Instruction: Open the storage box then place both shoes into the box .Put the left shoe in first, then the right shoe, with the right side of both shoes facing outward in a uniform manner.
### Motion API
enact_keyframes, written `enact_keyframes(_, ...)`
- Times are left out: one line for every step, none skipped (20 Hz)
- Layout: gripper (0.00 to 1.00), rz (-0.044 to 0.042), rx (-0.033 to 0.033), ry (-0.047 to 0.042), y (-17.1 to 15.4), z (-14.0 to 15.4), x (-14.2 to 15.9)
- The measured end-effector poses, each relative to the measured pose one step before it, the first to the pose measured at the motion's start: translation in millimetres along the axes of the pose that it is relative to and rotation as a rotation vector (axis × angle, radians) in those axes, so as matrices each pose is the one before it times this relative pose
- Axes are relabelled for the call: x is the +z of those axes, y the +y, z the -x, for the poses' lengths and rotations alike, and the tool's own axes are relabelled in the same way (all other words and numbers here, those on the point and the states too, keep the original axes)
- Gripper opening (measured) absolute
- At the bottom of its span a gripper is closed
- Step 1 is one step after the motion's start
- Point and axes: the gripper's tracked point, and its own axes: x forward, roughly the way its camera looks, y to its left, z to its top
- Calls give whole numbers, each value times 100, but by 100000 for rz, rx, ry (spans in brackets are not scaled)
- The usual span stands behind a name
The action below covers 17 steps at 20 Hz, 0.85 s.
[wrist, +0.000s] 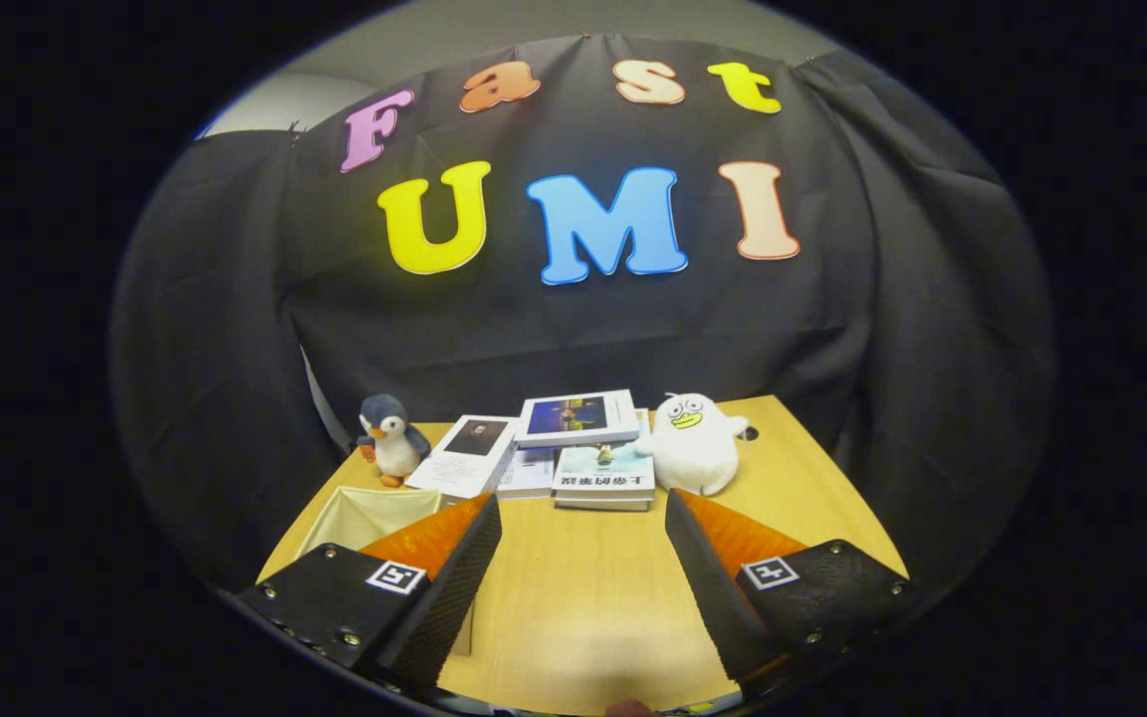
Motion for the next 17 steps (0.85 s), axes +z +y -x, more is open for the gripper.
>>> enact_keyframes(100,1125,-1787,-3081,-1070,624,673)
enact_keyframes(100,955,-1638,-3392,-984,652,723)
enact_keyframes(99,786,-1693,-3444,-946,640,716)
enact_keyframes(99,677,-1256,-3344,-788,601,704)
enact_keyframes(99,402,-955,-3051,-625,547,561)
enact_keyframes(99,429,-723,-2915,-505,559,474)
enact_keyframes(99,597,-1103,-2575,-648,451,455)
enact_keyframes(99,775,-1177,-2490,-582,388,275)
enact_keyframes(99,828,-762,-1914,-447,429,218)
enact_keyframes(99,458,-732,-1964,-405,369,284)
enact_keyframes(99,189,-622,-1607,-336,426,128)
enact_keyframes(99,21,-567,-1329,-391,442,205)
enact_keyframes(99,-343,37,-2276,-418,-316,20)
enact_keyframes(99,-295,-344,-1351,-231,272,346)
enact_keyframes(99,-239,-262,-1495,-168,267,425)
enact_keyframes(99,-124,-378,-835,-248,247,120)
enact_keyframes(99,-44,-216,-342,-127,-108,-9)
